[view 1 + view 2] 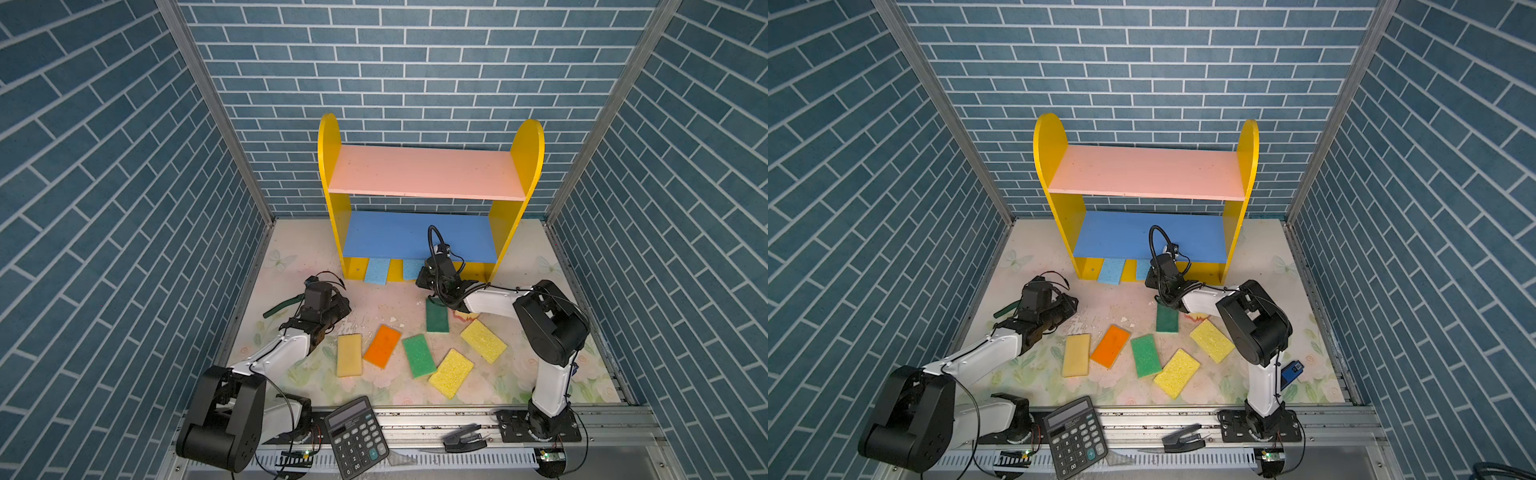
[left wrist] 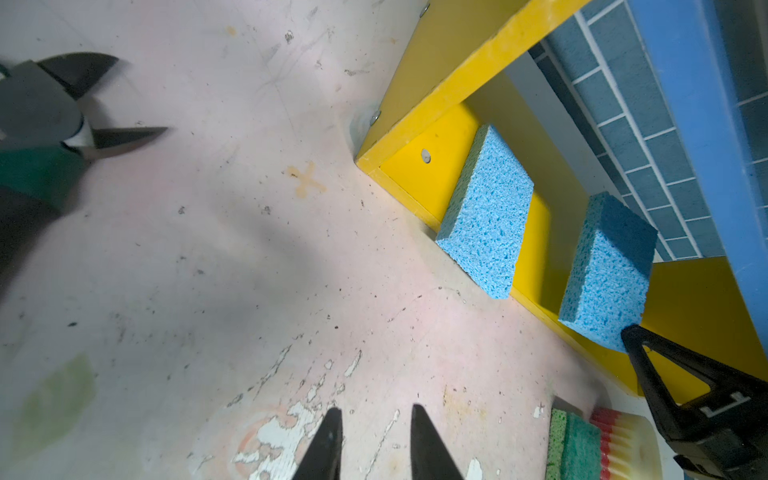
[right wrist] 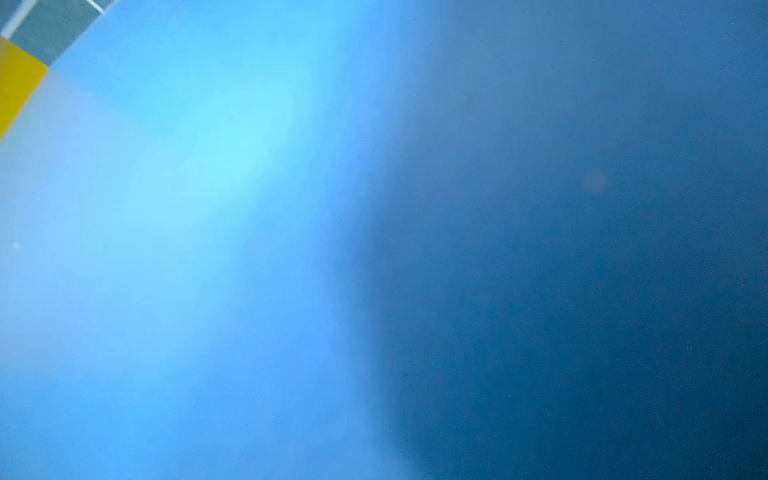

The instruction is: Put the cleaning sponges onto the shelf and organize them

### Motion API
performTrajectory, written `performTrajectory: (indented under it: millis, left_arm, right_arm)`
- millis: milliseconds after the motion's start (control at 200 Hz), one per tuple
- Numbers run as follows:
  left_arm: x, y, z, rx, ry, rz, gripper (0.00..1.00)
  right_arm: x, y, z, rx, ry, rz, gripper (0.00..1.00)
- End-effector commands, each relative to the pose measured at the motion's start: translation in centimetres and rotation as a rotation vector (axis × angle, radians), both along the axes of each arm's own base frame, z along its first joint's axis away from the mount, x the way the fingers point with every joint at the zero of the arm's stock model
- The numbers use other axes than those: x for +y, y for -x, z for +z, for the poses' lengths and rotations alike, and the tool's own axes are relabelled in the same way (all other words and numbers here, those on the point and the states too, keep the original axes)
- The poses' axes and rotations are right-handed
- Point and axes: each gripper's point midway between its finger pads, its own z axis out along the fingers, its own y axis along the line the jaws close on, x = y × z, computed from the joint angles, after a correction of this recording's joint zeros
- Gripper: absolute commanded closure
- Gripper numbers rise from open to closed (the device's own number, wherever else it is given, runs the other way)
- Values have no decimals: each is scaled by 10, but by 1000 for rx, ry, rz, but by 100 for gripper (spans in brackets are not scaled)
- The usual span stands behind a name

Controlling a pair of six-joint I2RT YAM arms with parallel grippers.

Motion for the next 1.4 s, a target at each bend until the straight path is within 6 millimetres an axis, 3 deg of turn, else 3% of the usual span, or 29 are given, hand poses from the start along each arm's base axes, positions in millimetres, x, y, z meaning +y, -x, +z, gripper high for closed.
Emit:
performTrajectory:
  millis: [0,265,485,675,940,1190,1395]
  left_arm:
    - [0,0,-4,4,8,0,70]
    - [-3,0,-5,6,10,1,70]
    - [-27,-8,-10,13,2,-52,71]
    - [-54,-24,-19,0,38,-92,100]
    - [-66,-50,-27,-113,139,-62,100]
    - [-74,-69,-41,-159,209,-26,100]
    - [-85,-84,-40,-191,243,-49,100]
  right_arm:
    - [-4,-1,-18,67,-31,-60,91]
    - [-13,12,-28,104,-25,-64,69]
    - [-28,25,-17,85,-13,-67,68]
    - [-41,43,1,69,11,-36,68]
    - [-67,70,12,65,20,-47,70]
    - [-74,71,30,14,54,-39,70]
    - [-76,72,26,22,80,-26,70]
